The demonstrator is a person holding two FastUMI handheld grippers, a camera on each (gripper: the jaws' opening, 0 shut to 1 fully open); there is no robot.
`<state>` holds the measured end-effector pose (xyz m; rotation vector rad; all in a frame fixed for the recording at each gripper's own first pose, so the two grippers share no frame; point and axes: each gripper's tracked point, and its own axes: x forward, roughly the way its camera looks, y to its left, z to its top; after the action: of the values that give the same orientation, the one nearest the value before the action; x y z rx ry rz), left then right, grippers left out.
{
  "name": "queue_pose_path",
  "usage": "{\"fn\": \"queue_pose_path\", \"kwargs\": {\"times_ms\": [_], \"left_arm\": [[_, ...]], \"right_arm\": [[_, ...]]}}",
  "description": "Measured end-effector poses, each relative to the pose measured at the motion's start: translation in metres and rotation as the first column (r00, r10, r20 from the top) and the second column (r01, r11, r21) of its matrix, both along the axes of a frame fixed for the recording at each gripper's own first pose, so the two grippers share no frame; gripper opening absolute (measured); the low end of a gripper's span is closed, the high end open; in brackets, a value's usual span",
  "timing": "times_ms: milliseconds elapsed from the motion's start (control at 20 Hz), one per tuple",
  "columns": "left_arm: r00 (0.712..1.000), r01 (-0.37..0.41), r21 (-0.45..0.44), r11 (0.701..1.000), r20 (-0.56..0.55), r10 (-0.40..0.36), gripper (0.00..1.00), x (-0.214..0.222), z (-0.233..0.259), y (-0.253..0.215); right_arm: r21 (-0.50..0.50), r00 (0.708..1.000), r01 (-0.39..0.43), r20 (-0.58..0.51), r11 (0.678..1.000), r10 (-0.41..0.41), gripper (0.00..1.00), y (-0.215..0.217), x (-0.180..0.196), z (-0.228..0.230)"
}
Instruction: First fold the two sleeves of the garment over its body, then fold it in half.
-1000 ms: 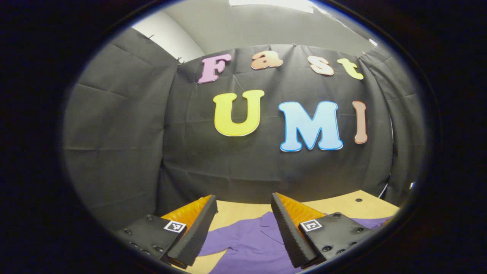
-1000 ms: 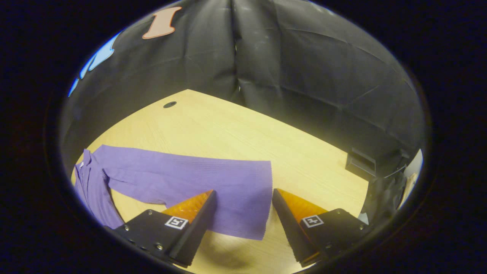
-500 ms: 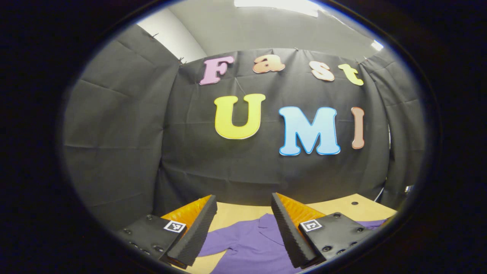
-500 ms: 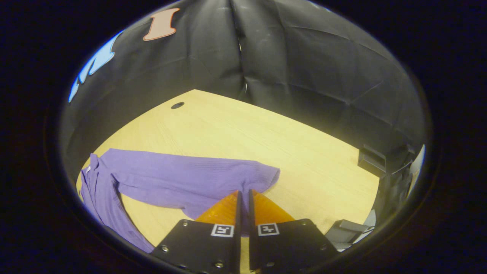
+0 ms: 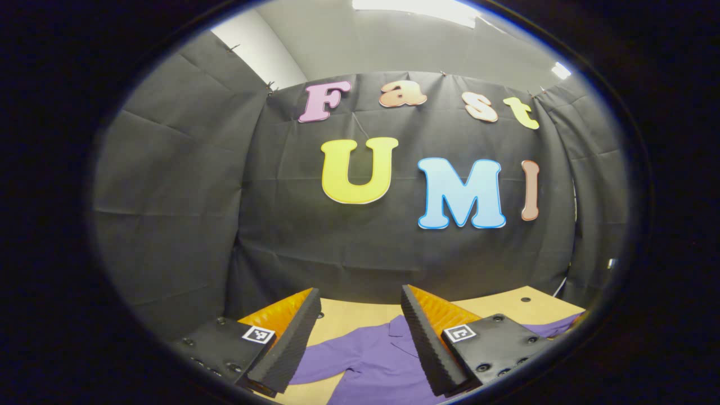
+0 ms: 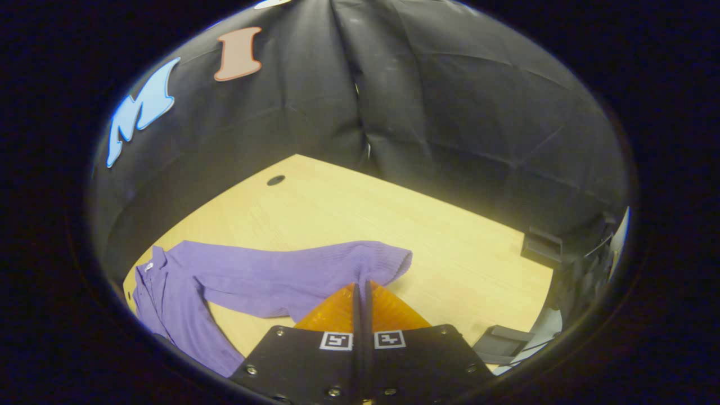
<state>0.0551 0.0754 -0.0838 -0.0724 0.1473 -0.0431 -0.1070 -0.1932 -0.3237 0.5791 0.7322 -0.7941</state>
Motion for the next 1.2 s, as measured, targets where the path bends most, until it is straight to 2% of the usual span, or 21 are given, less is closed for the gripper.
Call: {"fn": "queue_pose_path", "kwargs": {"times_ms": [200, 350, 550, 700, 950, 1200], "left_arm": [[0.999, 0.046, -0.02, 0.999, 0.016, -0.046, 0.92, 0.018, -0.006, 0.014], [0.995, 0.098, -0.021, 0.995, 0.032, -0.097, 0.93, 0.03, -0.011, 0.02], [0.988, 0.153, -0.062, 0.986, 0.046, -0.15, 0.93, 0.04, -0.014, 0.032], [0.991, 0.128, -0.064, 0.99, 0.033, -0.127, 0.92, 0.041, -0.018, 0.05], [0.998, 0.06, -0.086, 0.994, 0.016, -0.058, 0.92, 0.026, -0.025, 0.08], [0.999, -0.031, -0.107, 0.994, -0.035, 0.028, 0.92, 0.009, -0.046, 0.118]], "right_arm": [[-0.073, 0.997, -0.019, 0.078, 0.997, 0.025, 0.0, 0.014, 0.031, 0.061], [-0.155, 0.992, -0.058, 0.1, 0.986, 0.075, 0.0, 0.024, 0.059, 0.096], [-0.215, 0.975, -0.091, 0.178, 0.972, 0.131, 0.0, 0.045, 0.118, 0.144], [-0.276, 0.958, -0.156, 0.192, 0.948, 0.214, 0.0, 0.065, 0.155, 0.167], [-0.351, 0.912, -0.275, 0.198, 0.895, 0.358, 0.0, 0.11, 0.208, 0.19], [-0.361, 0.866, -0.371, 0.199, 0.856, 0.459, 0.0, 0.161, 0.24, 0.192]]}}
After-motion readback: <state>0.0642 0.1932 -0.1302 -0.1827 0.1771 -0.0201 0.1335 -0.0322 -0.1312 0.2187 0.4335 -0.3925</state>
